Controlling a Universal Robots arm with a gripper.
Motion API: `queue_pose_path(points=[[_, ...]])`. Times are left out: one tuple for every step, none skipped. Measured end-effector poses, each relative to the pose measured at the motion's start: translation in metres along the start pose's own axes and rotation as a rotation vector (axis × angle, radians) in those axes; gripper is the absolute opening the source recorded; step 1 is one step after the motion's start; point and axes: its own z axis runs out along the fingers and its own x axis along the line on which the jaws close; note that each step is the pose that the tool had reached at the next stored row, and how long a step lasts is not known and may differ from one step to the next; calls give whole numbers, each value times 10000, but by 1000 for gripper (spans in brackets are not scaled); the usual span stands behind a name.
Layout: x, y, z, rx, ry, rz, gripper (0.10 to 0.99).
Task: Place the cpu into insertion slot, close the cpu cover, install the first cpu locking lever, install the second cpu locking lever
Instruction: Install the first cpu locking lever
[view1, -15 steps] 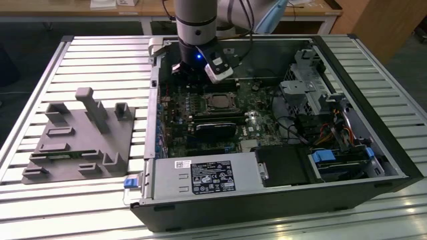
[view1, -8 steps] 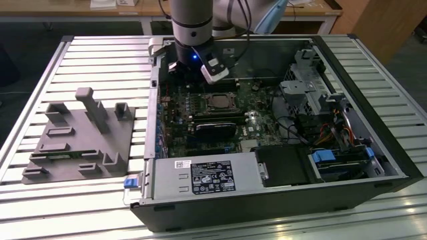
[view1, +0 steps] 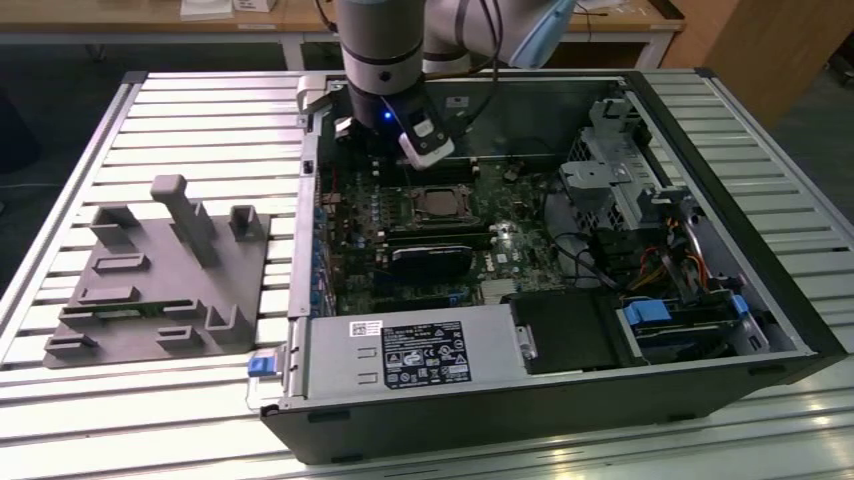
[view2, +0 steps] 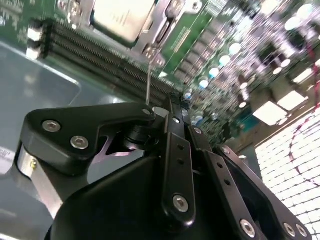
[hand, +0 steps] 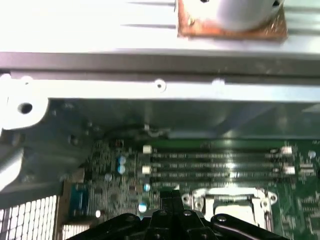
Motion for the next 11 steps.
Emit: queue_pose_path(points=[[0, 0, 0, -57, 0, 3, 106], [1, 0, -1, -74, 1, 6, 106], [0, 0, 0, -145, 1, 7, 106], [0, -1, 0, -219, 0, 10, 106], [0, -1, 0, -253, 1, 12, 106], [0, 0, 0, -255, 0, 13, 106], [0, 0, 0, -256, 0, 13, 106], [0, 0, 0, -257, 0, 13, 106], [0, 0, 0, -257, 0, 12, 106], [-1, -1, 0, -257, 2, 12, 106], [-7, -1, 0, -257, 2, 10, 106]])
